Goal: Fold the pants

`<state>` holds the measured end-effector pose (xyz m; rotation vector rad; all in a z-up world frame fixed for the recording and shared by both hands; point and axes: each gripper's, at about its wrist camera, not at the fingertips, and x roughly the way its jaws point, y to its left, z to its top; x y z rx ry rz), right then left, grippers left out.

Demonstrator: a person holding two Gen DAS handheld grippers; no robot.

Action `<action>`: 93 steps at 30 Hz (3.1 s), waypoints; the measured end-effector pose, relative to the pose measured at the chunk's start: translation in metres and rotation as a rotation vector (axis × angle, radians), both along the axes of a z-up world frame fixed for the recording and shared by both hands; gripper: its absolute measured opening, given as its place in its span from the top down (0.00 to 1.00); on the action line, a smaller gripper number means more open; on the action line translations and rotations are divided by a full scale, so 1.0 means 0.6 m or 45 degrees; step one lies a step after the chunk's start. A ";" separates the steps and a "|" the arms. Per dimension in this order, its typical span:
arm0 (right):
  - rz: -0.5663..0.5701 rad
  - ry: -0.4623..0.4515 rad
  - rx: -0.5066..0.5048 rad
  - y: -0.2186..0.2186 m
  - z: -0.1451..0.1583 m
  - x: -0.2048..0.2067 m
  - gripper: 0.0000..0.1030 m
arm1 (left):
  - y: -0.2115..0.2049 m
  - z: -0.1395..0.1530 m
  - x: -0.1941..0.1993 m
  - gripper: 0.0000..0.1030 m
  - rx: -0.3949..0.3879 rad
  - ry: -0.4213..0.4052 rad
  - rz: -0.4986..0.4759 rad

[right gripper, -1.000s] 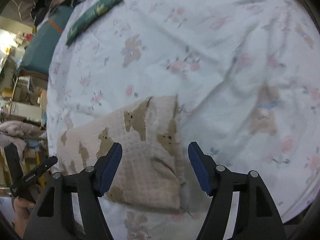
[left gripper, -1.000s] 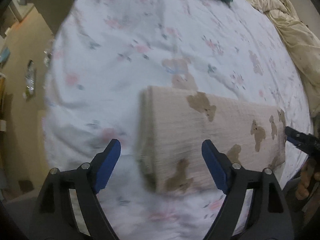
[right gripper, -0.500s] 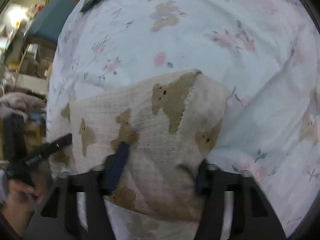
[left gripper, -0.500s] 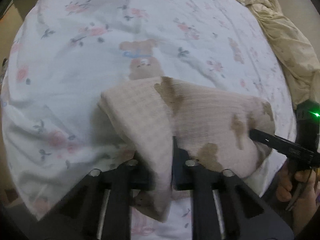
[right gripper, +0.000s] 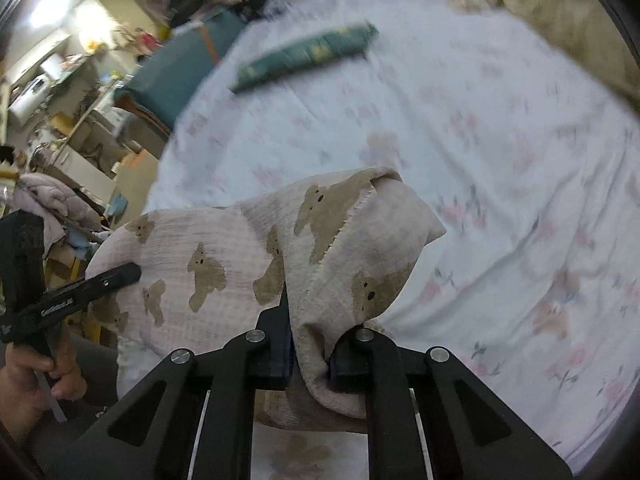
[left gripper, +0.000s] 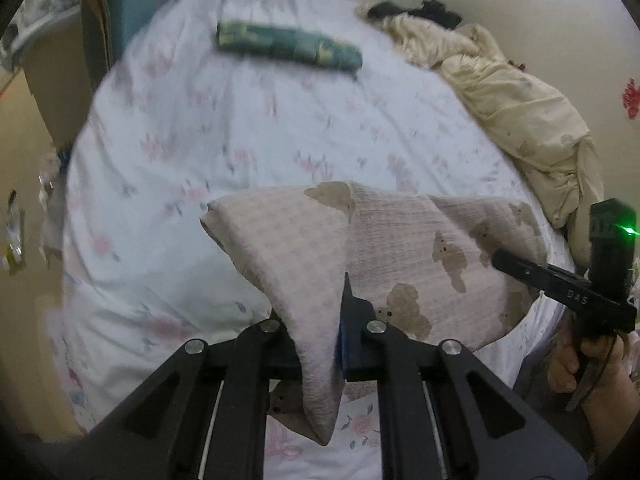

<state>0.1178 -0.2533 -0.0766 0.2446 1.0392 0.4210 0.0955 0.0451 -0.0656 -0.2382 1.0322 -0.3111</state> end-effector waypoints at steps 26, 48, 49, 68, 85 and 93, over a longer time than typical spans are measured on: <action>0.009 -0.237 0.082 0.024 0.079 0.351 0.88 | 0.022 0.093 0.372 0.91 0.024 -0.247 0.066; -0.244 -0.080 -0.130 0.065 -0.142 0.859 0.37 | 0.101 -0.129 0.811 0.52 0.396 -0.170 0.309; -0.261 -0.072 -0.134 0.056 -0.143 0.861 0.37 | 0.106 -0.135 0.813 0.52 0.423 -0.154 0.315; -0.223 -0.281 -0.085 0.039 0.057 0.568 0.19 | 0.054 0.048 0.472 0.13 0.274 -0.404 0.380; -0.244 -0.508 -0.099 0.046 0.215 0.132 0.04 | -0.005 0.207 0.104 0.01 0.343 -0.526 0.362; -0.241 -0.548 -0.143 0.051 0.214 -0.018 0.00 | -0.022 0.232 -0.054 0.01 0.387 -0.684 0.356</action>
